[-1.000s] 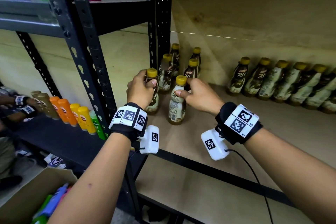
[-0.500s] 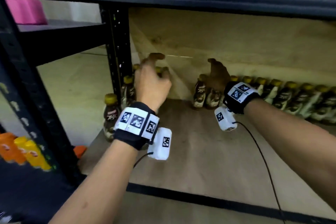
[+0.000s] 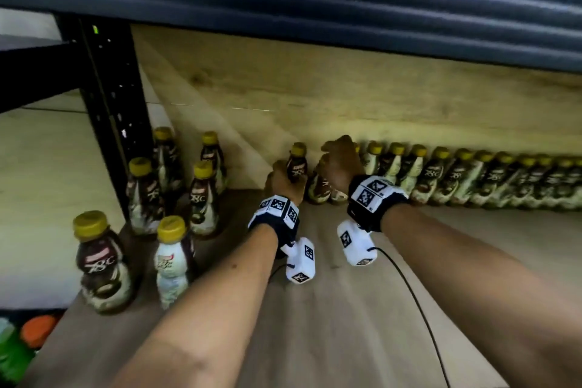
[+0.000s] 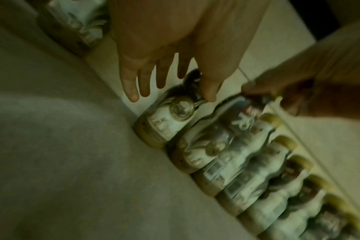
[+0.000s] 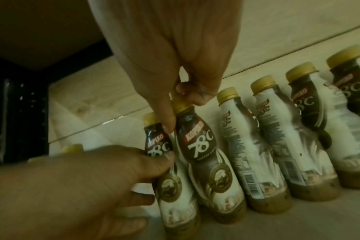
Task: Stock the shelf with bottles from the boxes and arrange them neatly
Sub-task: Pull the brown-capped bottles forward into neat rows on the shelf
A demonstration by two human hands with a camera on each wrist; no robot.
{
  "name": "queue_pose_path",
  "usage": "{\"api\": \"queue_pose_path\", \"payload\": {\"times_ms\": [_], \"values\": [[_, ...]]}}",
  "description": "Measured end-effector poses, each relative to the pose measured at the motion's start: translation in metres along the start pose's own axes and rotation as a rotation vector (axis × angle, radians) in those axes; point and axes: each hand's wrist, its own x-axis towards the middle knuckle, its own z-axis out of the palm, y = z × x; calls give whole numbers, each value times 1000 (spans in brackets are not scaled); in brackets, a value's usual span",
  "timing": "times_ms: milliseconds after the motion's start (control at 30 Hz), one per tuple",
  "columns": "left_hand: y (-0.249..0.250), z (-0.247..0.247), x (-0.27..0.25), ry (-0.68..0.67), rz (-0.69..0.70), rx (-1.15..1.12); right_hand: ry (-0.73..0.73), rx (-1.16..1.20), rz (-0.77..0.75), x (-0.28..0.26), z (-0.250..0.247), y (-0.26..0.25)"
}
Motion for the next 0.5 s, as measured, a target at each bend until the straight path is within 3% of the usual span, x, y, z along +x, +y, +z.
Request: {"api": "queue_pose_path", "payload": {"times_ms": [133, 333, 433, 500], "values": [[-4, 7, 9, -27, 59, 153, 13, 174, -21, 2, 8, -3], [-29, -10, 37, 83, 36, 163, -12, -17, 17, 15, 30, -10], [-33, -14, 43, 132, -53, 1, -44, 10, 48, 23, 34, -15], [-27, -16, 42, 132, -191, -145, -20, 104, 83, 30, 37, -18]]}}
